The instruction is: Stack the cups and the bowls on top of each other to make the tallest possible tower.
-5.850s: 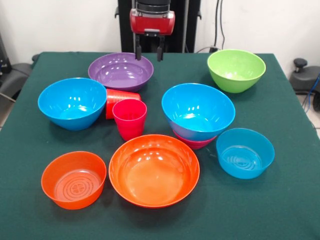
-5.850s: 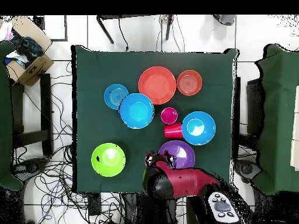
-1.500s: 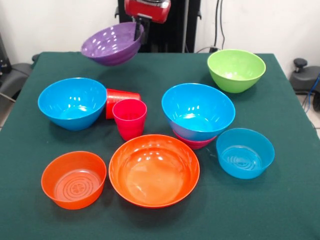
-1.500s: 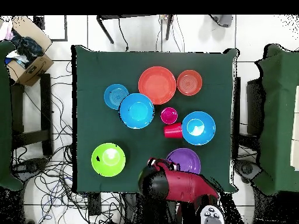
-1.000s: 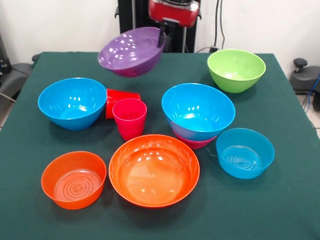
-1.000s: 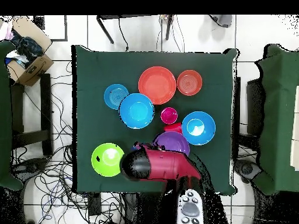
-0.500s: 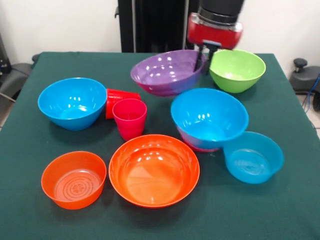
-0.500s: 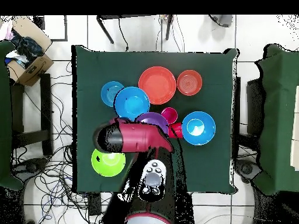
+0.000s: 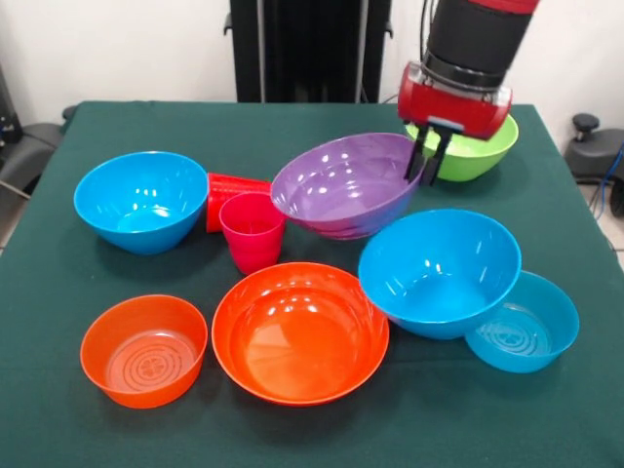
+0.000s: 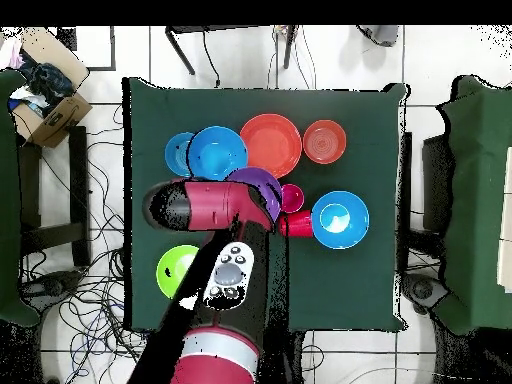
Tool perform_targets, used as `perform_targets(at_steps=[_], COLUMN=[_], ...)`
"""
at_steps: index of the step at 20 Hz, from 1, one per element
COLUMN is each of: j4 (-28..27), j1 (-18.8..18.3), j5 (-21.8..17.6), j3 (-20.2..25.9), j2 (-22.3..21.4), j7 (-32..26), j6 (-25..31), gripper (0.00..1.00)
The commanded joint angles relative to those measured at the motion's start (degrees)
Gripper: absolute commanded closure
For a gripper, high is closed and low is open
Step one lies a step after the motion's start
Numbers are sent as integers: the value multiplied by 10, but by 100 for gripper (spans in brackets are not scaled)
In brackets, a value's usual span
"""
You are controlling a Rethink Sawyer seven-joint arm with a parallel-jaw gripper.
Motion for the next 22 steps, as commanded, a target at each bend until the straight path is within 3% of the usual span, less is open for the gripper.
perform_targets(at_steps=[1, 7, 22], j4=[-105, -71, -77], j1=[7, 1, -11], j5=[15, 6, 10], j3=[-3, -5, 2], j2=[50, 27, -25], j7=[94, 77, 40], j6=[78, 72, 180], gripper=[100, 100, 100])
